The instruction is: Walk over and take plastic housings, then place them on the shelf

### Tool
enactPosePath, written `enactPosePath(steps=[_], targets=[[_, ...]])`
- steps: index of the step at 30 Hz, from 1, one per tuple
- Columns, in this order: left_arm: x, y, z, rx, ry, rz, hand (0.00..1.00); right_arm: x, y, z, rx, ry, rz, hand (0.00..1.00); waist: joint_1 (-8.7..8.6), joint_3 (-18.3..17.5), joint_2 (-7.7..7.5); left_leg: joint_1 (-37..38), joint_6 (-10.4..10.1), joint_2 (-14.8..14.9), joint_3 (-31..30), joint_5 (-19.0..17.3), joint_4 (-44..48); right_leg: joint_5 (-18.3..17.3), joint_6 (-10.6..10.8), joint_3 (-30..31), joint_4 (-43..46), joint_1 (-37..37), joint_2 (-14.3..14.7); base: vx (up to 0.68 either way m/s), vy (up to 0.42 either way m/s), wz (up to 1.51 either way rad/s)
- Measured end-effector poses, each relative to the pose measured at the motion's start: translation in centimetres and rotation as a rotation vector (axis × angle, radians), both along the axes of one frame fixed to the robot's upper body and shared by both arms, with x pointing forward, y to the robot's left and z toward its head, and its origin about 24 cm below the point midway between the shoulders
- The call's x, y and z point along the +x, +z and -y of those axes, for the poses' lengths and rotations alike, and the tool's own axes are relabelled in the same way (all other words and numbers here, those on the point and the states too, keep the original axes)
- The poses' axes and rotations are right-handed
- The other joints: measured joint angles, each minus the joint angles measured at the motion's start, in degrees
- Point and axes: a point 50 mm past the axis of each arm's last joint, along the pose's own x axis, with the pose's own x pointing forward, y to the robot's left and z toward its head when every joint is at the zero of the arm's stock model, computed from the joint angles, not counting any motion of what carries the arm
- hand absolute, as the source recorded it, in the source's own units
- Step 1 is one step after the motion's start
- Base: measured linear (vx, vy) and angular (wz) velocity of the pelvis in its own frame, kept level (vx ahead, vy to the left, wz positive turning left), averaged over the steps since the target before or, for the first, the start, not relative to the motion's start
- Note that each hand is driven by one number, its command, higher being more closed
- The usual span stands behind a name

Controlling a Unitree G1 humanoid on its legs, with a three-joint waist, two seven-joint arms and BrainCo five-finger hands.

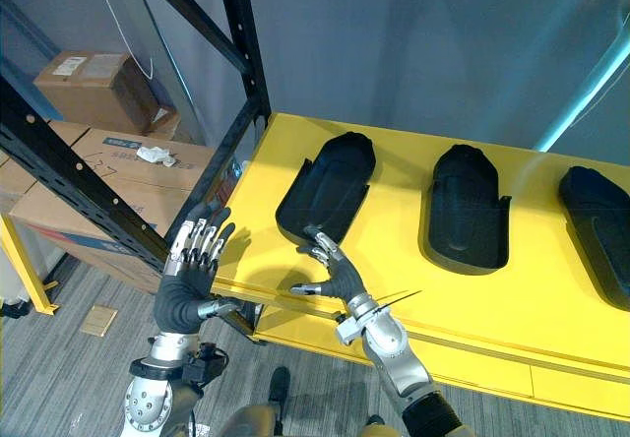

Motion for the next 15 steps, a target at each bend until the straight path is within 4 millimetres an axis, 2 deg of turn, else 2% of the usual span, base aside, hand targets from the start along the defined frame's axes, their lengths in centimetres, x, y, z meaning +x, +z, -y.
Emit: enactPosePath(steps=[3, 5, 6, 8, 10, 13, 15], targets=[[0.0, 0.0, -0.3, -0.006, 0.028, -0.005, 0.00, -1.1, 3.0, 0.0, 0.086, 0.057, 0.111, 0.00, 0.00, 0.3, -0.53, 0.0, 0.2, 0.0, 0.6, -0.2, 0.0, 0.1, 0.1, 0.2, -0.1, 0.0, -0.2, 0.00, 0.000, -0.02], [0.1, 0.0, -0.5, -0.009, 0.043, -0.003, 0.00, -2.1, 6.2, 0.7, 0.193, 0.054, 0.243, 0.00, -0.05, 0.3, -0.71, 0.1, 0.4, -0.1, 1.2, -0.4, 0.0, 0.1, 0.2, 0.5, -0.2, 0.0, -0.3, 0.01, 0.000, -0.07], [0.1, 0.1, -0.5, -0.009, 0.045, -0.002, 0.00, -2.2, 6.8, 1.1, 0.213, 0.044, 0.270, 0.00, -0.10, 0.3, -0.73, 0.2, 0.5, -0.1, 1.3, -0.4, 0.0, 0.2, 0.2, 0.6, -0.2, 0.0, -0.4, 0.01, 0.001, -0.06], [0.1, 0.2, -0.7, -0.001, 0.076, 0.000, 0.00, -2.7, 9.0, 3.6, 0.264, -0.056, 0.386, 0.00, -0.11, 0.4, -0.87, 0.7, 0.6, 0.0, 2.3, -0.6, 0.0, 0.2, 0.3, 1.6, -0.2, 0.0, -0.4, 0.00, 0.005, -0.16], [0.2, 0.3, -1.3, -0.002, 0.113, -0.004, 0.00, -3.1, 10.3, 5.6, 0.286, -0.148, 0.467, 0.00, -0.42, 0.2, -0.99, 1.1, 0.7, 0.2, 3.6, -0.9, 0.0, 0.3, 0.3, 2.4, -0.2, 0.1, -0.3, -0.02, -0.002, -0.25], [0.4, 0.5, -1.7, -0.009, 0.143, -0.001, 0.00, -4.0, 11.7, 8.3, 0.278, -0.328, 0.567, 0.00, -1.97, 0.0, -1.30, 2.0, 0.7, 0.4, 5.4, -1.3, 0.0, 0.3, 0.5, 3.9, -0.5, 0.1, -0.3, 0.00, 0.000, -0.30], [0.8, 0.8, -1.4, -0.023, 0.140, 0.020, 0.00, -4.6, 11.8, 10.2, 0.252, -0.486, 0.588, 0.00, -2.85, -0.3, -1.67, 2.9, 0.7, 0.6, 6.9, -1.7, 0.0, 0.5, 0.5, 5.3, -0.9, 0.0, -0.3, 0.02, 0.007, -0.34]])
